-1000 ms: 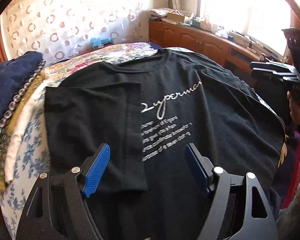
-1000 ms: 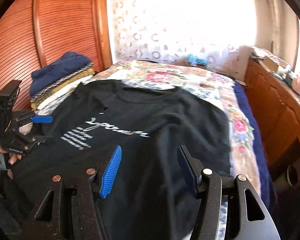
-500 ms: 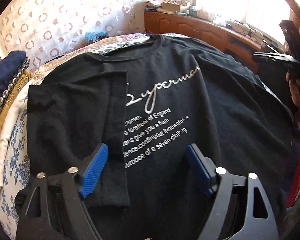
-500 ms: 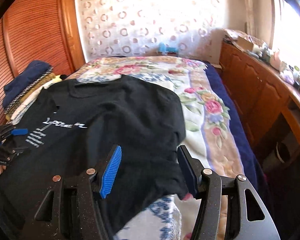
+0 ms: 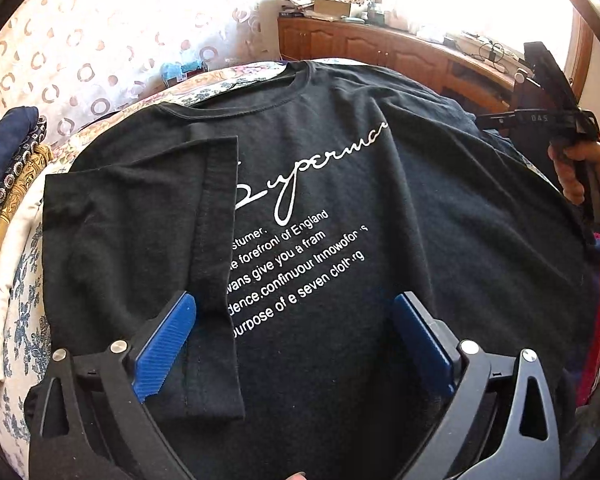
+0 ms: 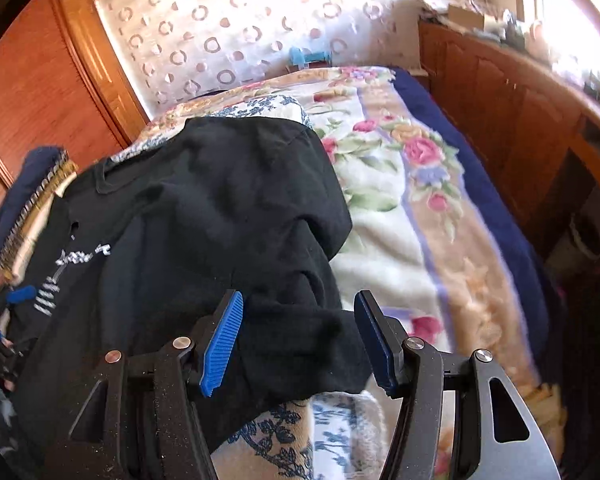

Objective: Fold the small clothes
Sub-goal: 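Move the right gripper to the shirt's other side edge and close on it, then fold the gripped side over toward the center with the right gripper, then release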

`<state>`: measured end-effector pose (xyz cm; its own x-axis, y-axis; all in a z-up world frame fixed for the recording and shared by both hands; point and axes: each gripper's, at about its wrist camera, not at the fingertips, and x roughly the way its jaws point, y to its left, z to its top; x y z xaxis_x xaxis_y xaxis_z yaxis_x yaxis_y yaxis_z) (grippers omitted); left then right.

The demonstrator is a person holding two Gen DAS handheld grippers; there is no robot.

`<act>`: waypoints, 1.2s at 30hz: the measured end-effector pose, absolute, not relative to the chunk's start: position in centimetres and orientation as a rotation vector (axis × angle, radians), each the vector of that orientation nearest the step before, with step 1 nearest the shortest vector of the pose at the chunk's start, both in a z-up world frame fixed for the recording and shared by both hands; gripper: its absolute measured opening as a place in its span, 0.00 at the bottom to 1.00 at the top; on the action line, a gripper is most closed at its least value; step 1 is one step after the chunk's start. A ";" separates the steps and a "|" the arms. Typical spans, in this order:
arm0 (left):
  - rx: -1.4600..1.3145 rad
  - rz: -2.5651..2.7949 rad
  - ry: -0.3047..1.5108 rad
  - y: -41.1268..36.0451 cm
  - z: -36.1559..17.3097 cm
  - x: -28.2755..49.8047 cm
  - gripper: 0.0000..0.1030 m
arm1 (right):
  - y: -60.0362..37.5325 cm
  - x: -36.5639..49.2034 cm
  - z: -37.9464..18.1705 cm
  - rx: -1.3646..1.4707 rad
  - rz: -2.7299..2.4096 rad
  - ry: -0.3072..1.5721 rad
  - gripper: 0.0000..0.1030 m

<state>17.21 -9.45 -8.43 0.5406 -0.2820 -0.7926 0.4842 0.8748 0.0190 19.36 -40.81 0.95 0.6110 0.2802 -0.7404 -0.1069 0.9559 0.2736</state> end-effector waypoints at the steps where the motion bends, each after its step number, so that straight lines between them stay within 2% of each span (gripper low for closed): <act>1: 0.248 -0.461 0.890 -9.4 -8.4 17.2 0.96 | -41.0 19.5 1.0 0.241 0.232 0.893 0.58; 4: 0.248 -0.461 0.890 -9.4 -8.5 17.2 0.97 | -41.8 19.6 0.7 0.310 0.267 0.904 0.52; 6: 0.248 -0.461 0.891 -9.4 -8.5 17.2 0.97 | -42.1 19.7 0.7 0.360 0.303 0.906 0.37; 10: 0.244 -0.455 0.896 -9.4 -8.6 17.4 0.99 | -42.1 19.3 1.2 0.330 0.295 0.896 0.24; 12: 0.244 -0.455 0.896 -9.4 -8.6 17.3 0.99 | -42.2 19.1 1.5 0.294 0.272 0.884 0.12; 15: 0.243 -0.455 0.896 -9.4 -8.6 17.3 0.99 | -41.7 18.5 1.7 0.236 0.251 0.853 0.07; 26: 0.243 -0.455 0.896 -9.4 -8.6 17.4 0.99 | -35.5 15.0 7.5 0.019 0.267 0.633 0.06; 34: 0.243 -0.455 0.896 -9.4 -8.5 17.4 0.99 | -30.1 13.2 5.6 -0.060 0.445 0.700 0.06; 36: 0.243 -0.455 0.896 -9.4 -8.5 17.4 0.99 | -29.9 12.9 4.6 -0.082 0.451 0.738 0.11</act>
<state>17.37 -9.37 -8.54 0.5386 -0.2781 -0.7954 0.4775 0.8785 0.0161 12.85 -29.86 4.57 0.6487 0.3678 -0.6663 -0.4245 0.9015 0.0843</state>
